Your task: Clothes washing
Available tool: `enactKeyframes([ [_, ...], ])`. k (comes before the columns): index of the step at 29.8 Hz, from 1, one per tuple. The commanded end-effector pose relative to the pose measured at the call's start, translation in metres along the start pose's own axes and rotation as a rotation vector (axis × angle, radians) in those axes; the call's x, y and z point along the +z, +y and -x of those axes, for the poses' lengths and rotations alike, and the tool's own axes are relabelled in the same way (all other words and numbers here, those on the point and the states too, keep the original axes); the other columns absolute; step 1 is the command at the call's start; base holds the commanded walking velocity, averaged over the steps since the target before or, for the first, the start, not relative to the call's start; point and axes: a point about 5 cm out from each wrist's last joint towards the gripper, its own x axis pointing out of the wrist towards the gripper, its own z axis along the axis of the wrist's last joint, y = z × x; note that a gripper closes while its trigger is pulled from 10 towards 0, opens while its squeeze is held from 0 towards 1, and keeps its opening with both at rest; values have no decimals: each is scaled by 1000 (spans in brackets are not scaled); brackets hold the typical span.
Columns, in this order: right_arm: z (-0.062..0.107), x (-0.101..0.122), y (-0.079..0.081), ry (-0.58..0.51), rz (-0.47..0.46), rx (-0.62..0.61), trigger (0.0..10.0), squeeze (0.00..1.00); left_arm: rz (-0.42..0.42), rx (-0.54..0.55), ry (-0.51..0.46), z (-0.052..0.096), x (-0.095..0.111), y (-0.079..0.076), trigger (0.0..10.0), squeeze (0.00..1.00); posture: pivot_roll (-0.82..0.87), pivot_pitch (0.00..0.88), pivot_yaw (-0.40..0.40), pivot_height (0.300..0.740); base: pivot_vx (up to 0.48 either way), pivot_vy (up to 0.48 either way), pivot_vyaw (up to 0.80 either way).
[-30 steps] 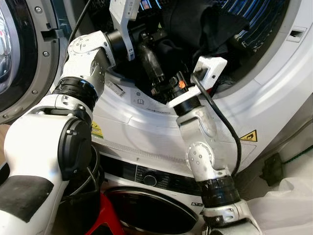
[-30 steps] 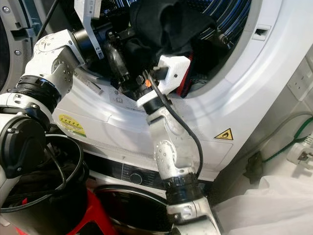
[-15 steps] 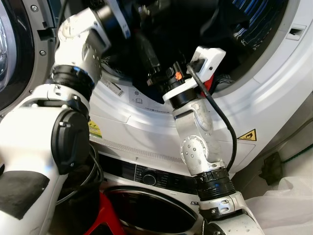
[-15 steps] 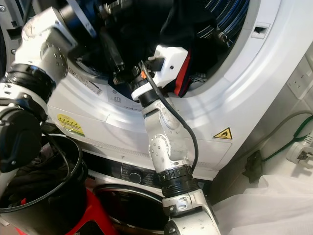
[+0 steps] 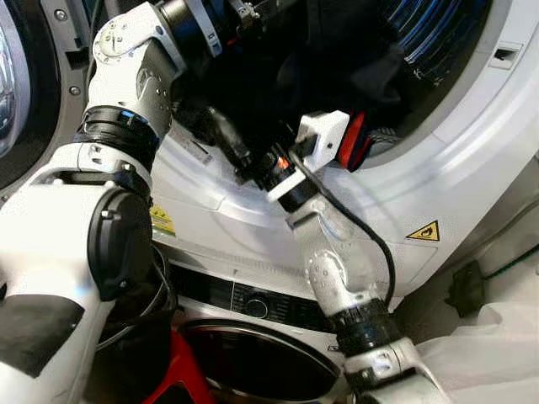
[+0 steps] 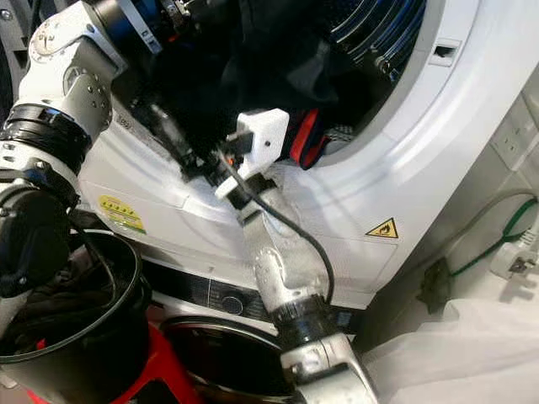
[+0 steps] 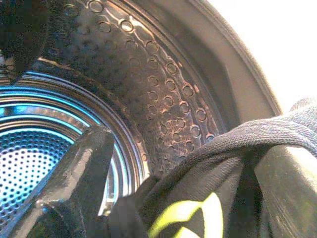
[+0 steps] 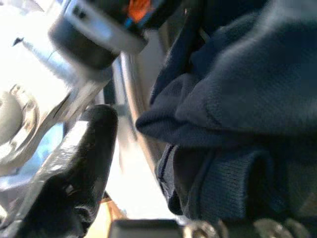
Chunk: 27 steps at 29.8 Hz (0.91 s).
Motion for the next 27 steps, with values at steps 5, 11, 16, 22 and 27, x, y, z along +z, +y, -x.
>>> enactKeyframes([
  [5,-14,10,-8,-31,40,-79,10000,0,-35,8,-72,12,10,-1,9686,0,40,0,-41,740,0,0,0],
  [11,-20,13,-9,-44,67,-85,10000,0,-51,35,-83,20,11,-3,10000,0,48,0,-44,740,0,0,0],
  [16,-20,13,-10,-46,70,-87,10000,0,-48,37,-82,21,12,-4,10000,0,48,0,-44,740,0,0,0],
  [22,-22,12,-10,-50,73,-90,10000,0,-44,42,-80,22,14,-6,10000,0,48,0,-44,740,0,0,0],
  [27,-22,11,-11,-53,75,-90,10000,0,-42,46,-77,23,14,-8,10000,0,48,0,-44,740,0,0,0],
])
